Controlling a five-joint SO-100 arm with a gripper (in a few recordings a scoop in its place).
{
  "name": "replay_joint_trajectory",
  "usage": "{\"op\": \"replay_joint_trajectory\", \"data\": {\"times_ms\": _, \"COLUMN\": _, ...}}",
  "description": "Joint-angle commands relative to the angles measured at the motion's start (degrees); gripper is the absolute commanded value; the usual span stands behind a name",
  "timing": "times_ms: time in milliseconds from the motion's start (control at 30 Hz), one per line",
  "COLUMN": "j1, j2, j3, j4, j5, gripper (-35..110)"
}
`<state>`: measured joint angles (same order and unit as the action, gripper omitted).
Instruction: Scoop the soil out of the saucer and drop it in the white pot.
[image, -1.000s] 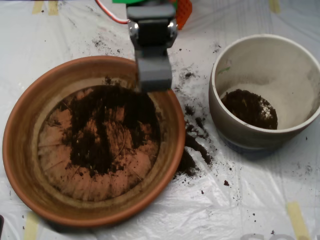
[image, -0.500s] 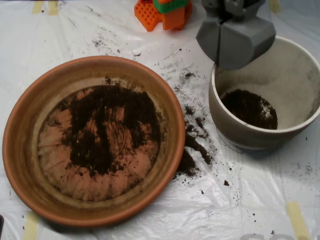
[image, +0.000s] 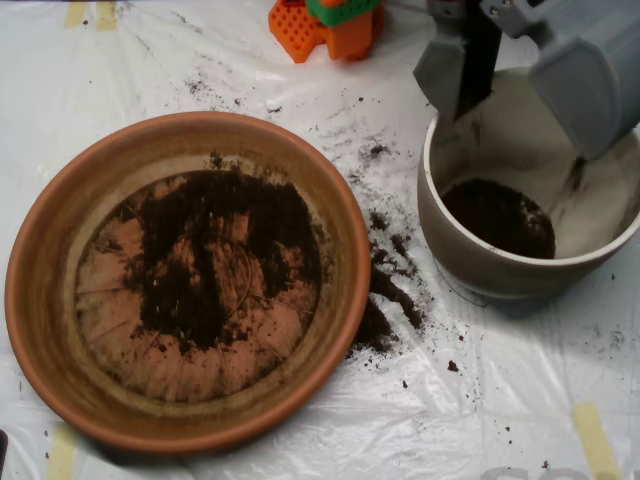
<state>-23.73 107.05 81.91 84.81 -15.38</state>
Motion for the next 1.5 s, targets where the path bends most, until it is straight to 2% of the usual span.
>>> {"op": "replay_joint_trajectory", "data": {"times_ms": 0, "j1": -0.4, "j2": 2.9, "j3": -2.2, "j4": 0.4, "j5": 0.1, "gripper": 44}}
{"op": "replay_joint_trajectory", "data": {"times_ms": 300, "j1": 4.4, "j2": 5.4, "j3": -3.7, "j4": -0.1, "j5": 8.1, "gripper": 44}}
{"op": "replay_joint_trajectory", "data": {"times_ms": 567, "j1": 19.9, "j2": 6.4, "j3": -1.1, "j4": -0.5, "j5": 12.1, "gripper": 44}}
{"op": "replay_joint_trajectory", "data": {"times_ms": 1033, "j1": 43.4, "j2": 1.4, "j3": 20.4, "j4": -13.8, "j5": 4.0, "gripper": 44}}
{"op": "replay_joint_trajectory", "data": {"times_ms": 1233, "j1": 50.2, "j2": -12.1, "j3": 20.0, "j4": -19.2, "j5": -0.3, "gripper": 44}}
{"op": "replay_joint_trajectory", "data": {"times_ms": 1467, "j1": 54.3, "j2": -27.3, "j3": 11.4, "j4": -20.6, "j5": -4.9, "gripper": 44}}
